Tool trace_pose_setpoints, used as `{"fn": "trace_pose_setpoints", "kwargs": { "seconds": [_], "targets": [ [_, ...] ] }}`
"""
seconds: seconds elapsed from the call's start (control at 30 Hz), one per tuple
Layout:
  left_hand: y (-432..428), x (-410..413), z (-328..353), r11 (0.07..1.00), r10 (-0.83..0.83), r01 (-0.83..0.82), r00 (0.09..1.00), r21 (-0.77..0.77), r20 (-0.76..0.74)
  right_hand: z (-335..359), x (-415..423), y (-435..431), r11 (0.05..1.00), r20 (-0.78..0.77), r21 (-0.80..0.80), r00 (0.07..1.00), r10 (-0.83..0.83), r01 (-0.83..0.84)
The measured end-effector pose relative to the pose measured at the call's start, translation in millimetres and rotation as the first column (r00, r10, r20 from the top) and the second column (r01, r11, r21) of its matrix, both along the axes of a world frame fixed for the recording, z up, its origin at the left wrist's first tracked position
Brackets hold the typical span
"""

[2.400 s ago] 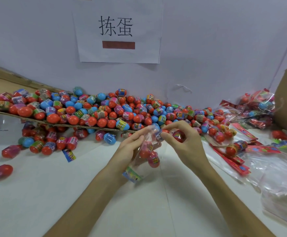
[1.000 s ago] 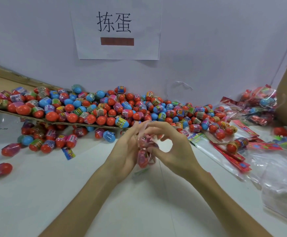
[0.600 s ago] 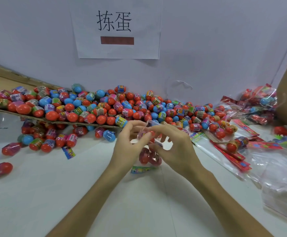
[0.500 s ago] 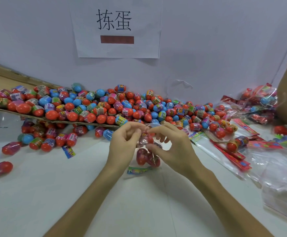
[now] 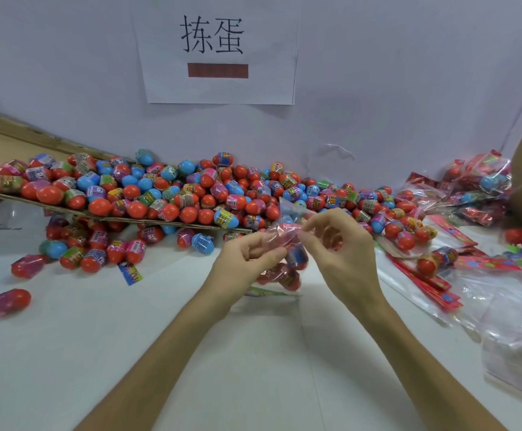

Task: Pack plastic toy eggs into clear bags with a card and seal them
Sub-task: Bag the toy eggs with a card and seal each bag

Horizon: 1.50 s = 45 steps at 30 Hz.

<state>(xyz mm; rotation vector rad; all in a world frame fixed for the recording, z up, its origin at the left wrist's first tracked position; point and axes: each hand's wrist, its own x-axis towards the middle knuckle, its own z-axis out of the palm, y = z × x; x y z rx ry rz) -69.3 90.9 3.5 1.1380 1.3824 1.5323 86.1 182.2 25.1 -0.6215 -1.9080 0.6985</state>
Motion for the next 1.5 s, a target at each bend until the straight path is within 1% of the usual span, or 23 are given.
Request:
{"fn": "trace_pose_setpoints", "kwargs": {
  "seconds": [0.1, 0.23, 0.27, 0.33, 0.4, 0.43, 0.6, 0.67, 0.73, 0.77, 0.8, 0.87, 0.93, 1.07, 1.2, 1.3, 1.37, 1.43, 1.5],
  "targets": [
    [-2.2, 0.7, 4.8, 0.998, 0.045, -0.047, 0.998, 0.040, 0.050, 1.1, 1.4, 3.0, 0.995, -0.023, -0.094, 0.999, -0.024, 0.022],
    [-2.5, 0.7, 0.7, 0.999, 0.037, -0.037, 0.999, -0.003, -0.009, 3.8, 2.4, 5.4, 0.996, -0.010, -0.083, 1.000, -0.021, 0.020],
    [-2.8, 1.0, 0.6, 1.000, 0.020, -0.020, 1.000, -0.016, -0.020, 4.1, 3.3, 7.4, 0.994, 0.007, -0.111, 1.000, -0.006, 0.007],
    [-3.5, 2.9, 1.7, 0.999, -0.028, 0.027, 0.999, -0.028, -0.019, 5.9, 5.9, 12.3, 0.972, 0.059, -0.235, 0.998, 0.031, -0.017],
    [-4.7, 4.9, 2.9, 0.998, -0.046, 0.045, 0.998, -0.033, -0.033, 7.2, 8.3, 15.6, 0.937, 0.071, -0.341, 0.993, 0.097, -0.068],
    [-5.5, 5.8, 4.0, 0.998, -0.048, 0.046, 0.998, -0.033, -0.038, 6.6, 9.0, 16.9, 0.931, 0.058, -0.352, 0.990, 0.127, -0.099],
    [-5.9, 7.3, 5.1, 0.997, -0.052, 0.050, 0.998, -0.064, -0.028, 8.2, 7.7, 7.3, 0.951, 0.017, -0.254, 0.983, 0.185, -0.174],
    [-5.6, 7.4, 5.6, 0.997, -0.044, 0.044, 0.999, -0.063, 0.000, 8.8, 5.4, 5.5, 0.934, -0.038, -0.295, 0.979, 0.201, -0.203],
    [-5.4, 7.3, 6.6, 0.999, -0.019, 0.022, 0.997, -0.050, 0.068, 10.2, 4.5, 5.1, 0.878, -0.166, -0.398, 0.963, 0.214, -0.264],
    [-5.6, 7.0, 7.5, 0.999, -0.009, 0.014, 0.994, -0.048, 0.108, 10.8, 4.7, 5.3, 0.856, -0.207, -0.436, 0.956, 0.206, -0.279],
    [-5.8, 6.8, 8.3, 0.999, -0.008, 0.015, 0.990, -0.049, 0.140, 11.0, 4.7, 5.5, 0.849, -0.216, -0.454, 0.958, 0.190, -0.271],
    [-6.1, 6.8, 8.8, 0.998, -0.017, 0.027, 0.987, -0.063, 0.157, 9.7, 3.8, 4.8, 0.858, -0.183, -0.456, 0.968, 0.170, -0.237],
    [-6.6, 8.7, 9.0, 0.996, -0.031, 0.042, 0.990, -0.080, 0.140, 6.1, 1.9, 3.5, 0.865, -0.160, -0.446, 0.971, 0.176, -0.230],
    [-7.4, 13.1, 9.7, 0.991, -0.065, 0.080, 0.988, -0.103, 0.140, 3.0, -2.1, -0.6, 0.908, -0.097, -0.368, 0.980, 0.177, -0.200],
    [-6.2, 13.3, 7.6, 0.997, -0.008, 0.018, 0.992, -0.078, 0.125, 0.8, -3.5, -2.0, 0.932, -0.062, -0.294, 0.977, 0.202, -0.211],
    [-3.0, 11.8, 3.5, 0.997, 0.072, -0.069, 0.992, -0.029, 0.105, -0.9, -5.0, -2.6, 0.935, -0.124, -0.289, 0.977, 0.177, -0.206],
    [-3.2, 9.3, 4.8, 0.998, 0.066, -0.068, 0.990, 0.011, 0.122, -1.3, -5.1, -2.5, 0.937, -0.189, -0.288, 0.971, 0.145, -0.196],
    [-4.9, 6.9, 7.9, 0.997, 0.053, -0.060, 0.985, 0.040, 0.165, -0.3, -4.7, -0.7, 0.942, -0.218, -0.291, 0.970, 0.106, -0.168],
    [-5.5, 5.2, 9.1, 0.995, 0.085, -0.092, 0.977, 0.026, 0.194, 2.5, -5.2, 0.6, 0.907, -0.208, -0.373, 0.971, 0.121, -0.193]
  ]
}}
